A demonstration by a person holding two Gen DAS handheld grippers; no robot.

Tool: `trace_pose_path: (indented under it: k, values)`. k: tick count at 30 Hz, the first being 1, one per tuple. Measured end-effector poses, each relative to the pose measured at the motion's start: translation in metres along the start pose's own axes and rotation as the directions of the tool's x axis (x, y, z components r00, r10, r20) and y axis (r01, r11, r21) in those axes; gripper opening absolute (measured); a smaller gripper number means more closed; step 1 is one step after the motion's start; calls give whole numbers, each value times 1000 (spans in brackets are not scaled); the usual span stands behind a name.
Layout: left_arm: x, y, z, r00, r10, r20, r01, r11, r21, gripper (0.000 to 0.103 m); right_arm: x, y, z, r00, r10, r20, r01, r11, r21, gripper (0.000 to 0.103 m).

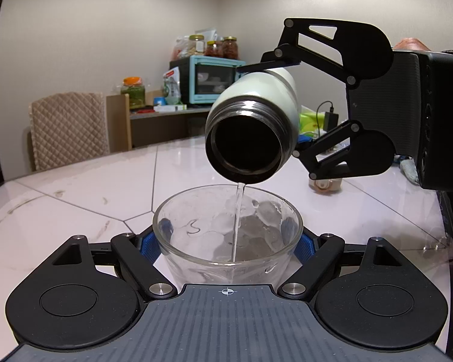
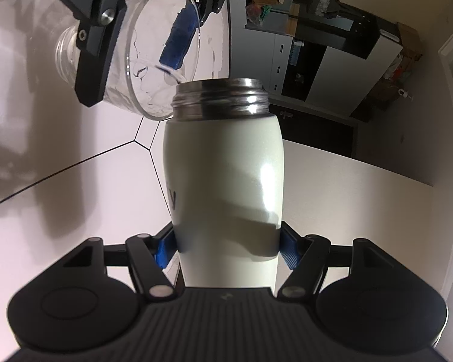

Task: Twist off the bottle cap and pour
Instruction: 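Pour water from the bottle into the glass held by the left gripper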

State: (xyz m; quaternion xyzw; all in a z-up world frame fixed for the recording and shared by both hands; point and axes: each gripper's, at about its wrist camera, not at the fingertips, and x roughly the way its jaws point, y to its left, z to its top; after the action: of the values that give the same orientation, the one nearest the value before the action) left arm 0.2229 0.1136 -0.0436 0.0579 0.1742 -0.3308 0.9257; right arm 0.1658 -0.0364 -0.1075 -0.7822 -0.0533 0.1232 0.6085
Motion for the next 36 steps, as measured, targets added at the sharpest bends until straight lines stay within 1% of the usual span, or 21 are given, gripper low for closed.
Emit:
trace_pose_path:
  k: [11,27,36]
  values:
    - [1,0,-1,1000,0,2,0,1000,1,87,4,-2,7,1000,-6,0,6,1000,-8,70]
    - [2,0,-2,1000,0,1,0,1000,0,87,13,-1,19,1000,-6,-10,5,997,-74,70]
    - [1,1,-2,1000,0,0,0,1000,0,87,14,8,26,1000,-7,-20,5,994,-107,70]
